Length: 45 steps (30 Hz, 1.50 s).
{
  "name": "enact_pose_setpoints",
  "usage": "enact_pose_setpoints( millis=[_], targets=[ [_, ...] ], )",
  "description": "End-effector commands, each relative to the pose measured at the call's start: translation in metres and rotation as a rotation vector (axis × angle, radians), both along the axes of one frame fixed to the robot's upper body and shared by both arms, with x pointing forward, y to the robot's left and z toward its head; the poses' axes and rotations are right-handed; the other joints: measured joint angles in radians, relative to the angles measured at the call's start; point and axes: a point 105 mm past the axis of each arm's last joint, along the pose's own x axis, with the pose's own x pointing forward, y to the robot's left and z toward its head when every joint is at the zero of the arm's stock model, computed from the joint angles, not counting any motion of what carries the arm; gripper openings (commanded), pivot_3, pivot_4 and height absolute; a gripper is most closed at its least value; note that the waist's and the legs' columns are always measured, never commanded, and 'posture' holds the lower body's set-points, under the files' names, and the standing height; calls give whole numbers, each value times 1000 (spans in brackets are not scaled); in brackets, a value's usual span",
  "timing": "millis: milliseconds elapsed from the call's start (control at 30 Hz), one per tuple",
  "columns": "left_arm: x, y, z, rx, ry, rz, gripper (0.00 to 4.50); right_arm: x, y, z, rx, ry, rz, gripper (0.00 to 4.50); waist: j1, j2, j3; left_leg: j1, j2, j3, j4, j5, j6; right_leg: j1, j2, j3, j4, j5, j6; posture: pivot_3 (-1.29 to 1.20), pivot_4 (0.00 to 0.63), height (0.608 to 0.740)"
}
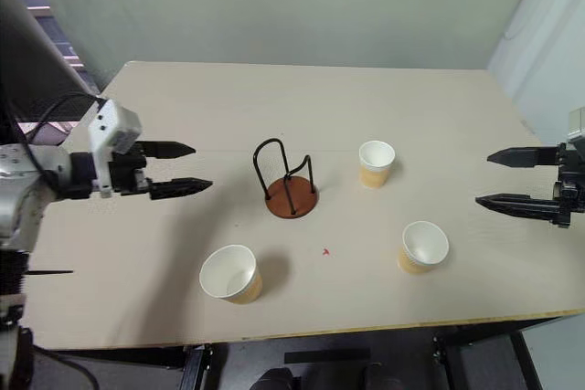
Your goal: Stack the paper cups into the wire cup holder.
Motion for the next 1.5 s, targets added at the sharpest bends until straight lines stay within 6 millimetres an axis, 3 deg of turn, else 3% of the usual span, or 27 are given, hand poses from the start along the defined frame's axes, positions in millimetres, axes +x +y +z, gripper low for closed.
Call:
enact_pose_setpoints(
  millis=[33,200,433,633,967,1067,1400,1500],
  targets=[
    [21,-3,5,3,-44,54,4453,-8,3,16,2,-69,0,4125,0,0,0,0,0,1,0,0,0,0,0,0,0,0,0,0,150,740],
    [29,-32,-5,-51,-2,-22,4453,-16,14,17,19,-69,28,4125,1,0,0,-3,0,3,4,0,0,0,0,-1,-1,1,2,0,150,740],
    [25,-39,-3,-55,12,-57,4453,-20,21,18,26,-66,22,4125,0,0,0,-5,-2,3,7,0,0,0,2,-1,-2,2,4,0,150,740],
    [29,-69,-15,-168,64,-79,4453,-17,21,18,29,-78,-7,4125,9,0,0,-5,-1,1,12,-1,1,4,2,-2,-2,3,6,0,150,740],
    [56,-75,-20,-216,15,74,4453,-17,18,14,33,-80,-27,4125,9,0,0,-4,-3,3,13,-1,2,5,3,-2,-2,3,8,0,150,740],
    [59,-76,-19,-227,4,83,3872,-18,14,13,31,-83,-41,4125,11,0,0,-4,-4,3,14,-1,2,5,4,-2,-2,4,9,0,150,740],
    [57,-82,-12,-256,12,43,67,-17,10,9,27,-88,-62,4125,20,0,0,-3,-8,4,13,-1,2,5,4,-2,-2,3,10,0,150,740],
    [48,-94,-9,-265,37,-35,25,-16,10,9,28,-91,-67,4125,22,0,0,-3,-8,3,13,-1,2,5,4,-2,-2,3,10,0,150,740]
  ],
)
